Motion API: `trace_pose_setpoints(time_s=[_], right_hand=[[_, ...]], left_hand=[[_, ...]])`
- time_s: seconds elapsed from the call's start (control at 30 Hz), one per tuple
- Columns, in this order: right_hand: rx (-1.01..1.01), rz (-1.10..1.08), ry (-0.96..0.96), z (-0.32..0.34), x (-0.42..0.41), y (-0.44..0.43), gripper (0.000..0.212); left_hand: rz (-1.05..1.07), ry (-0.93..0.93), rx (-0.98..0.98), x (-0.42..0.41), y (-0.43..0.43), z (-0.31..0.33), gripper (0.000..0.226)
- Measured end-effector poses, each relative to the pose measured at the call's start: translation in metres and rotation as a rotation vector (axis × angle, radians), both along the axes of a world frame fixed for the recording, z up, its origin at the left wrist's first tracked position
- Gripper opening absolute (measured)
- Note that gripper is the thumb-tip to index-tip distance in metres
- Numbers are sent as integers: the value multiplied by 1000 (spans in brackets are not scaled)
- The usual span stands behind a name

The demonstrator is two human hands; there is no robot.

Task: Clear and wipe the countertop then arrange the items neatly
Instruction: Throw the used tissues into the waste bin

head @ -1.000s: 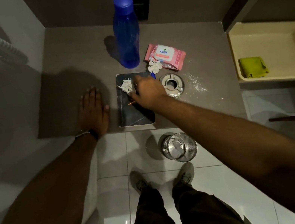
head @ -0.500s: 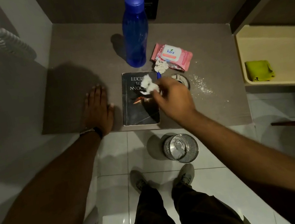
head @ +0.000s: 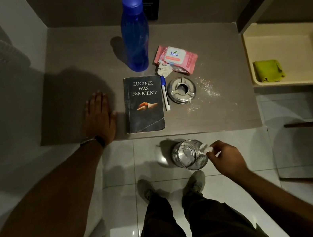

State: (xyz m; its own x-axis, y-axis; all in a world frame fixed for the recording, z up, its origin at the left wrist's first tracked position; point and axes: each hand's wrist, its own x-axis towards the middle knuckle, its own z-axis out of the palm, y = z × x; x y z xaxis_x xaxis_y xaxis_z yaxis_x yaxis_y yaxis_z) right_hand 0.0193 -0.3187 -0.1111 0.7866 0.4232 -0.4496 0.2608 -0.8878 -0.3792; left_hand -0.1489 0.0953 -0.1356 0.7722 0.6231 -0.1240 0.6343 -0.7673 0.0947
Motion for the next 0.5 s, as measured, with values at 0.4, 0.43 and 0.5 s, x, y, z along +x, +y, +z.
trace_pose_setpoints(time_s=[0.4, 0.43, 0.5], right_hand=[[-207, 284, 256, -7, -3, 19, 26], [-170, 294, 271, -1, -6, 23, 19], [-84, 342, 253, 17, -8, 36, 11]], left_hand=[[-9, -26, 1, -1, 1, -4, 67], [-10, -27, 2, -1, 1, -4, 68], [-5, -23, -1, 0, 1, -4, 68]])
